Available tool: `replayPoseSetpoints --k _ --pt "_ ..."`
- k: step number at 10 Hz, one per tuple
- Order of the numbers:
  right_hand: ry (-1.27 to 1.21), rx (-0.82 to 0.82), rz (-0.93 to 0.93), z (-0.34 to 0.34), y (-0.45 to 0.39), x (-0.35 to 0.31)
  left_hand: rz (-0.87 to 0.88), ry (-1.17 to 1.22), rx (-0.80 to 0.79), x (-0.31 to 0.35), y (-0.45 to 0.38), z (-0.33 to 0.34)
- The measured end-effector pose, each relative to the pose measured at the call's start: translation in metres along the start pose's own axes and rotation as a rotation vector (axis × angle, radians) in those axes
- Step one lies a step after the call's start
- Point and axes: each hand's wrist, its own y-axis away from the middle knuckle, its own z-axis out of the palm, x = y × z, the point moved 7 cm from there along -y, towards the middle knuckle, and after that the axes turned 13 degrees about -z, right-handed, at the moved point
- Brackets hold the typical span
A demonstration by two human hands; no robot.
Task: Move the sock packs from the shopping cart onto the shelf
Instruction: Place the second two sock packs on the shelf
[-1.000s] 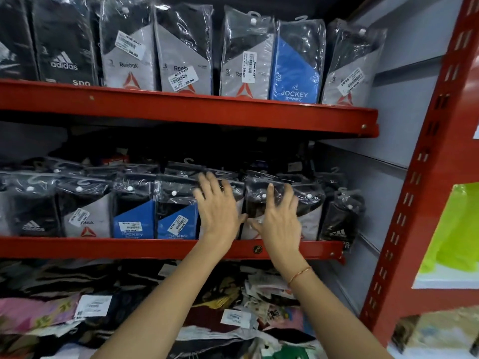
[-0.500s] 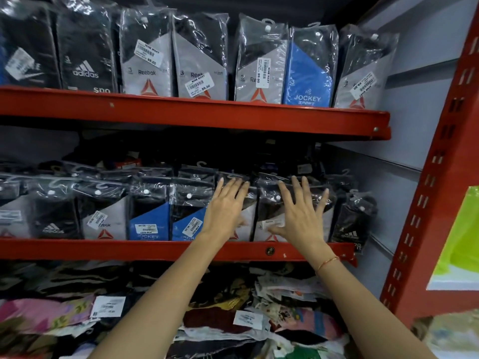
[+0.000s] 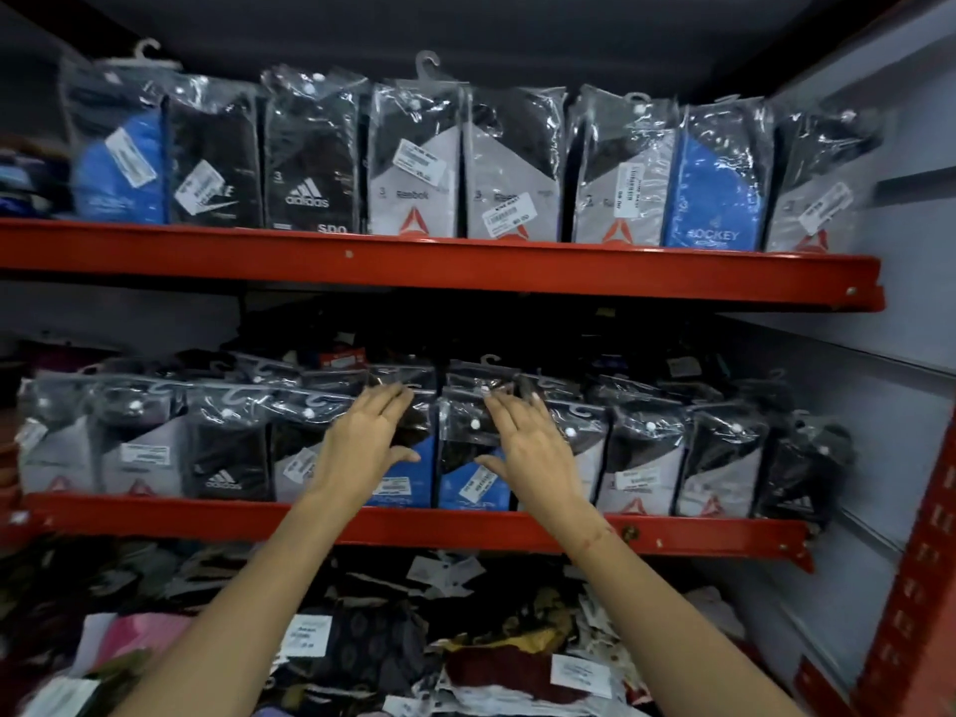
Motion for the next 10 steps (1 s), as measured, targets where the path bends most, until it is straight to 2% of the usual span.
replayPoseSetpoints --k 1,2,3,4,5,7,8,9,10 --pt "0.093 0.042 0.012 0.001 0.003 0.002 0.062 -0.041 0.097 0.006 0.000 -0.004" --pt "0.125 0.037 0.018 -0.003 -0.010 -0.006 0.100 0.008 0.014 0.000 -0.008 -0.004" --pt "-0.004 0.041 -0.029 -0.005 -0.039 -0.036 0.080 0.003 0.039 -0.036 -0.010 -0.015" --pt "-0.117 -0.053 -0.104 0.004 -0.072 -0.078 0.010 -0.084 0.062 -0.086 -0.007 -0.026" --pt "-0.087 -0.113 -0.114 0.022 -0.085 -0.106 -0.052 -0.115 0.056 -0.126 -0.004 -0.023" --pt "0.087 -0.087 -0.070 0.040 -0.078 -0.116 0.022 -0.136 0.027 -0.136 0.007 -0.004" --pt "0.061 -0.148 -0.088 0.035 -0.081 -0.114 -0.015 -0.155 -0.107 -0.134 0.005 -0.009" --pt "0.069 -0.050 -0.101 0.009 -0.072 -0.121 -0.021 -0.098 -0.091 -0.124 0.014 -0.029" --pt "0.092 0.219 -0.033 -0.056 -0.065 -0.109 0.060 0.045 0.192 -0.098 0.022 -0.081"
